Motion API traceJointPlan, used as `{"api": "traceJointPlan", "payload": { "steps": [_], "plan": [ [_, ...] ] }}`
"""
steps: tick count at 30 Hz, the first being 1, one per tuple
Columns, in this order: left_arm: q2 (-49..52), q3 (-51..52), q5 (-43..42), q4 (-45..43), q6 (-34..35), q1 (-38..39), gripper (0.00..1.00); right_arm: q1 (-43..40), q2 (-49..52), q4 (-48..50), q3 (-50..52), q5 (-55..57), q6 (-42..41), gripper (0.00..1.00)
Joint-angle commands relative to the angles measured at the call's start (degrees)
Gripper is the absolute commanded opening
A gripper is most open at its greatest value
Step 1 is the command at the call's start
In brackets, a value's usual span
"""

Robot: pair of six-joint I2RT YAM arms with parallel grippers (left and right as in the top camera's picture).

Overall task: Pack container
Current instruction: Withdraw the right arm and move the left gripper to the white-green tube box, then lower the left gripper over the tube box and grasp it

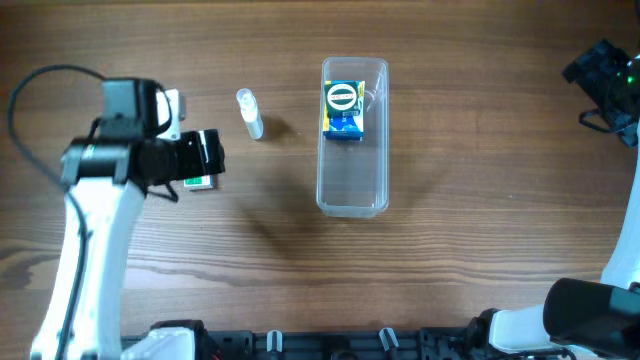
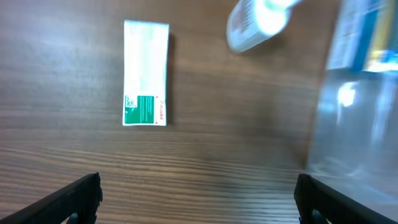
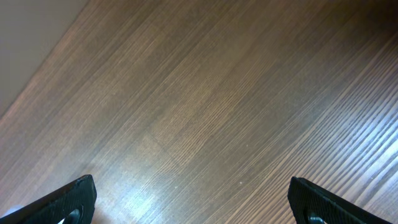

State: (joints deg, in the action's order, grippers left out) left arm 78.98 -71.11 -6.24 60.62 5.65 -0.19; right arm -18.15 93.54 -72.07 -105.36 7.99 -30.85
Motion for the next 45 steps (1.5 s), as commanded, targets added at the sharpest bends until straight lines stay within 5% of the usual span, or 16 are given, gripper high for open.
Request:
{"api": "traceJointPlan", "payload": {
  "steps": [1, 6, 22, 45],
  "plan": [
    [6.25, -1.25, 1.86, -2.6, 0.98, -0.35, 1.0, 0.02, 0.26, 0.04, 0.07, 0.57, -0.79, 1.0],
    [12.96, -1.22, 8.33, -3.89, 0.79, -0.46, 1.0, 0.02, 0.26, 0.04, 0.07, 0.57, -0.79, 1.0],
    [26.45, -1.22, 10.08, -11.23, -2.97, -1.22, 1.0, 0.02, 0.26, 0.04, 0.07, 0.57, -0.81, 1.0],
    [29.59, -1.22, 10.21, -14.01, -5.42, -1.22, 1.0, 0.02, 0.26, 0.04, 0.07, 0.57, -0.79, 1.0]
  ]
}}
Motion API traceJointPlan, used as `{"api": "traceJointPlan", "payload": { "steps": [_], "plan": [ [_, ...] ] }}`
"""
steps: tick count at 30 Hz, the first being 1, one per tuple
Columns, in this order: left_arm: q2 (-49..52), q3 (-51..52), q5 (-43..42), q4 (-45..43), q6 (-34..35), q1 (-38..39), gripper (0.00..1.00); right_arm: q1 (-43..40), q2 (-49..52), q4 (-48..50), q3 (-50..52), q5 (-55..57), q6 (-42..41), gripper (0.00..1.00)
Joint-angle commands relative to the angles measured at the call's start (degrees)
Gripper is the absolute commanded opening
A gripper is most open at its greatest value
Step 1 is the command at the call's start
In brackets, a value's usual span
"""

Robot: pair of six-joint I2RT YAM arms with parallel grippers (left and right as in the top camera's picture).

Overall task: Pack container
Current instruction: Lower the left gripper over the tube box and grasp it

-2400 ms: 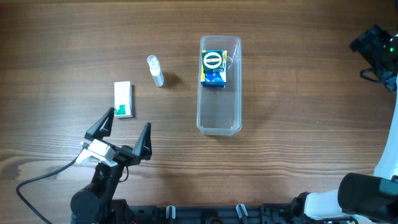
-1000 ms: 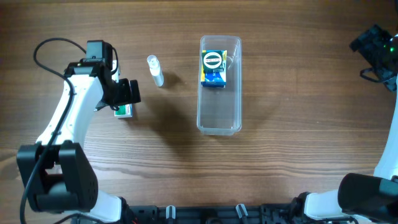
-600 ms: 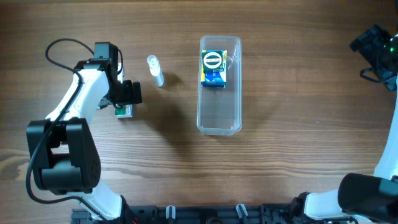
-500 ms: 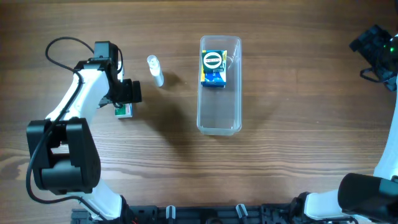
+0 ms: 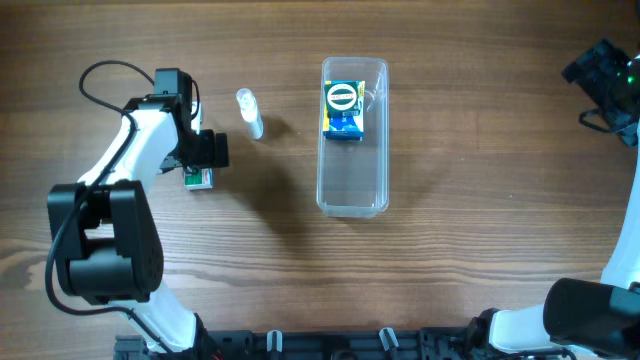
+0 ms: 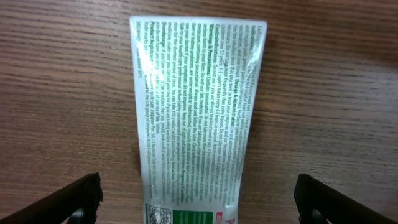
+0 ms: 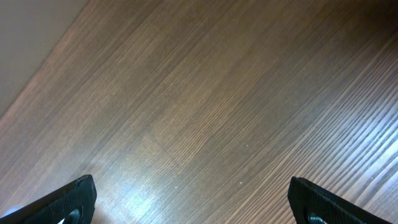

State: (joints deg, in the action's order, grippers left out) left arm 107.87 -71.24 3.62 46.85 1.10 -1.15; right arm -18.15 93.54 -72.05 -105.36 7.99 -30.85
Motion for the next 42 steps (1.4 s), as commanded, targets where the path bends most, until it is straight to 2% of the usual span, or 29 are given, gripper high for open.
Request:
{"api": "traceJointPlan", "payload": {
  "steps": [1, 22, 42],
  "plan": [
    [0.74, -1.09, 0.35, -0.39, -0.87, -0.26, 1.0, 0.02, 0.26, 0.0, 0.07, 0.57, -0.79, 1.0],
    [0.79, -0.98, -2.69, 0.09, -0.66, -0.26, 1.0, 0.02, 0.26, 0.02, 0.07, 0.57, -0.81, 1.0],
    [0.81, 2.03, -1.18, -1.6, 1.05, -0.31, 1.0, 0.02, 0.26, 0.0, 0.07, 0.57, -0.79, 1.0]
  ]
}}
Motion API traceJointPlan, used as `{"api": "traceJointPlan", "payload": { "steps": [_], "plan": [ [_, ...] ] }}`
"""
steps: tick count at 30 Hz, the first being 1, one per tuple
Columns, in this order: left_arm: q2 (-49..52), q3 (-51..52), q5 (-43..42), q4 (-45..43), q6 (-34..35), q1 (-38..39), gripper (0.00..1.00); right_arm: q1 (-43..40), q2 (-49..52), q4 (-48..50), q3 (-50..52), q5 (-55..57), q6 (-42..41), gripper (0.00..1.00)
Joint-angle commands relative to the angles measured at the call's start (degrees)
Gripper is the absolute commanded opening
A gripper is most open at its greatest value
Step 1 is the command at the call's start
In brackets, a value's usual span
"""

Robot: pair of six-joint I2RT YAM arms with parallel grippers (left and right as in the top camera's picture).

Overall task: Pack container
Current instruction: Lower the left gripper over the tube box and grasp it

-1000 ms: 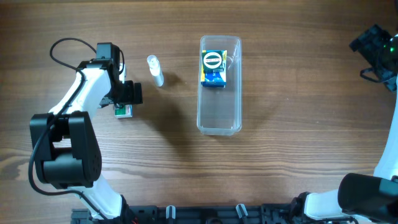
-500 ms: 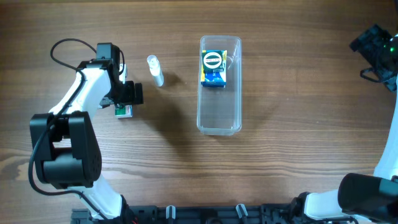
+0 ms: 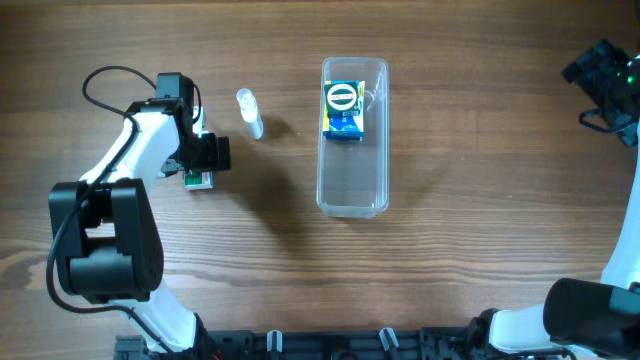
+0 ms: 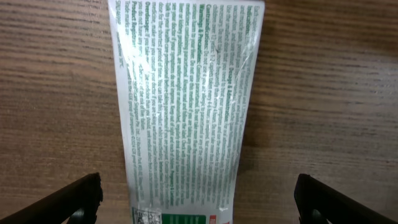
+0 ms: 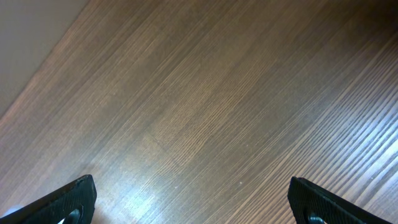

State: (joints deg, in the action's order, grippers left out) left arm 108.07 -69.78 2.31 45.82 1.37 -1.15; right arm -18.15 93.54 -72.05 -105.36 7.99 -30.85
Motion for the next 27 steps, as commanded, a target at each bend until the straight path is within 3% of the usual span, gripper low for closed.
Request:
{"api": "traceJointPlan", "payload": {
  "steps": [1, 27],
  "plan": [
    [0.61, 0.57, -0.52, -0.37, 0.81, -0.31, 1.0, 0.02, 0.26, 0.02, 0.07, 0.59, -0.79, 1.0],
    [2.56, 0.57, 3.37, -2.21, 0.35, -0.37, 1.0, 0.02, 0.26, 0.0, 0.07, 0.57, -0.79, 1.0]
  ]
}}
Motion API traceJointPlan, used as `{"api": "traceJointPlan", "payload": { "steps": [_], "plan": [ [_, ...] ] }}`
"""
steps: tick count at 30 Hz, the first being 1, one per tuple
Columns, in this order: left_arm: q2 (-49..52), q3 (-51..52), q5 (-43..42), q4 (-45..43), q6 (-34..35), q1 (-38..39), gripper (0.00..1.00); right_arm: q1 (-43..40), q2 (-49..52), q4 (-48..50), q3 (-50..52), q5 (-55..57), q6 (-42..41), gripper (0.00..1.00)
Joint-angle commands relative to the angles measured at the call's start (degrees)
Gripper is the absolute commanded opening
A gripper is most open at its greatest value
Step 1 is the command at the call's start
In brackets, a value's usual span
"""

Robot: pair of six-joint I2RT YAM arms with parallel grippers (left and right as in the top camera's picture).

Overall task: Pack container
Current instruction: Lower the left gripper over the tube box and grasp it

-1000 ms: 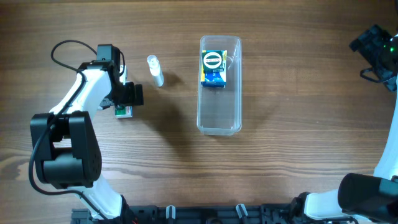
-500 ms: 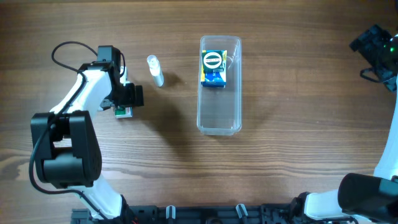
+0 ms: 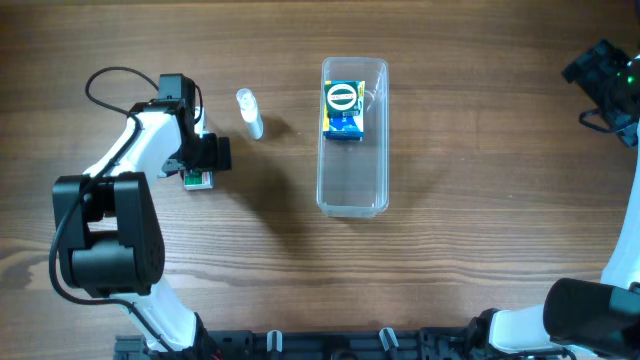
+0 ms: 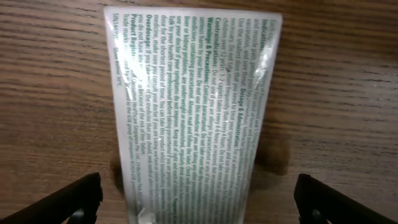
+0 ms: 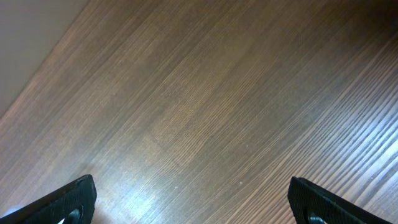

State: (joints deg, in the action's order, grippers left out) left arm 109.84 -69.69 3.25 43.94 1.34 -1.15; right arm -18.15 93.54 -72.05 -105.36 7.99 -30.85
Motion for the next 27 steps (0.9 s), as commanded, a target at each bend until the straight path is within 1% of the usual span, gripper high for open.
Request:
{"api": "traceJointPlan", "payload": {
  "steps": [1, 8, 13, 21, 22, 24, 25, 26, 27],
  "plan": [
    [0.79, 0.48, 2.45, -0.55, 0.35, -0.39, 1.0, 0.02, 0.26, 0.0, 0.07, 0.57, -0.79, 1.0],
    [1.44, 0.48, 2.36, -0.85, 0.35, -0.63, 0.98, 0.02, 0.26, 0.02, 0.07, 0.59, -0.79, 1.0],
    [3.58, 0.48, 2.38, -0.79, 0.35, -0.63, 1.0, 0.02, 0.26, 0.0, 0.07, 0.57, -0.79, 1.0],
    [3.65, 0.48, 2.4, -1.57, 0.37, -0.63, 0.99, 0.02, 0.26, 0.02, 0.07, 0.57, -0.79, 1.0],
    [3.65, 0.48, 2.4, -1.57, 0.37, -0.63, 0.97, 0.02, 0.26, 0.0, 0.07, 0.57, -0.81, 1.0],
    [3.63, 0.48, 2.4, -1.57, 0.37, -0.63, 0.86, 0.02, 0.26, 0.0, 0.07, 0.59, -0.79, 1.0],
    [3.63, 0.48, 2.4, -1.57, 0.37, -0.63, 0.76, 0.02, 0.26, 0.0, 0.07, 0.57, -0.79, 1.0],
    [3.63, 0.46, 2.4, -1.57, 0.37, -0.63, 0.7, 0.02, 0.26, 0.0, 0.07, 0.57, -0.79, 1.0],
    [3.63, 0.46, 2.4, -1.57, 0.37, -0.63, 0.68, 0.02, 0.26, 0.0, 0.07, 0.57, -0.79, 1.0]
  ]
}}
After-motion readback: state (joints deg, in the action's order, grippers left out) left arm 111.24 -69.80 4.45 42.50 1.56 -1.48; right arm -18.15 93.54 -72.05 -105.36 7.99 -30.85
